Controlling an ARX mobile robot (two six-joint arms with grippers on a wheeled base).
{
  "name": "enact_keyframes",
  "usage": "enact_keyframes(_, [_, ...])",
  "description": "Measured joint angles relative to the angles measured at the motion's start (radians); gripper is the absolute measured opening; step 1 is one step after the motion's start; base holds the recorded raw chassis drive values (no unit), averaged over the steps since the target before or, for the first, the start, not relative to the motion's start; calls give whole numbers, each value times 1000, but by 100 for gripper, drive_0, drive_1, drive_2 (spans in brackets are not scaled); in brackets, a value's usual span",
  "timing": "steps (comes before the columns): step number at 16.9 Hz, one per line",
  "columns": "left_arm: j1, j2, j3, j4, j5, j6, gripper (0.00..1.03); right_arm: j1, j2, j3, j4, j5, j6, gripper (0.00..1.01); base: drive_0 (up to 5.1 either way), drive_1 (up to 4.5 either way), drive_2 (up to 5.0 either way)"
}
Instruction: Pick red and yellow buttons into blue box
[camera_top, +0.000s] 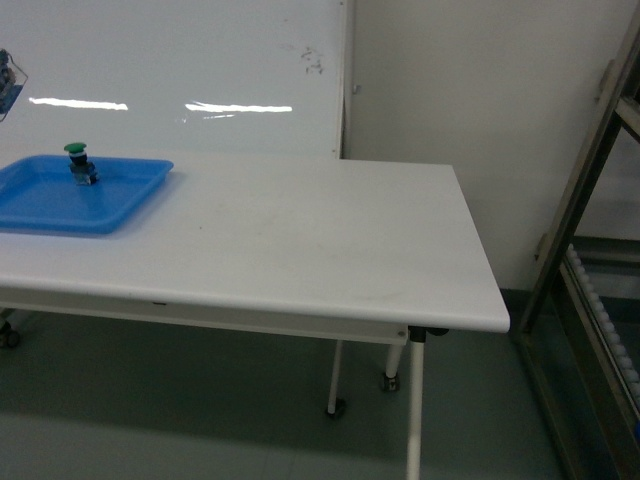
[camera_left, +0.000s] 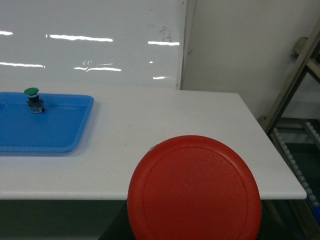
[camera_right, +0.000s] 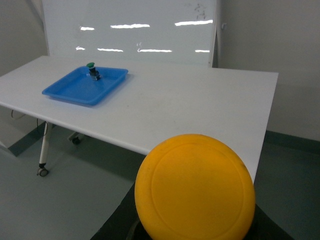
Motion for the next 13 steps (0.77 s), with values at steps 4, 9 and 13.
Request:
enact_keyframes(4, [-4,-2,0,0,3,0,24,1,-3,0,1,-3,0,26,463,-228,-228])
enact_keyframes(9, [-4,-2,0,1,3,0,24,0,-3,0,0,-3,0,26,463,-228,-228])
enact_keyframes(13, [-6,-2,0,0,6,0,24,0,-3,0,1,-1,0,26,471,-292,-179])
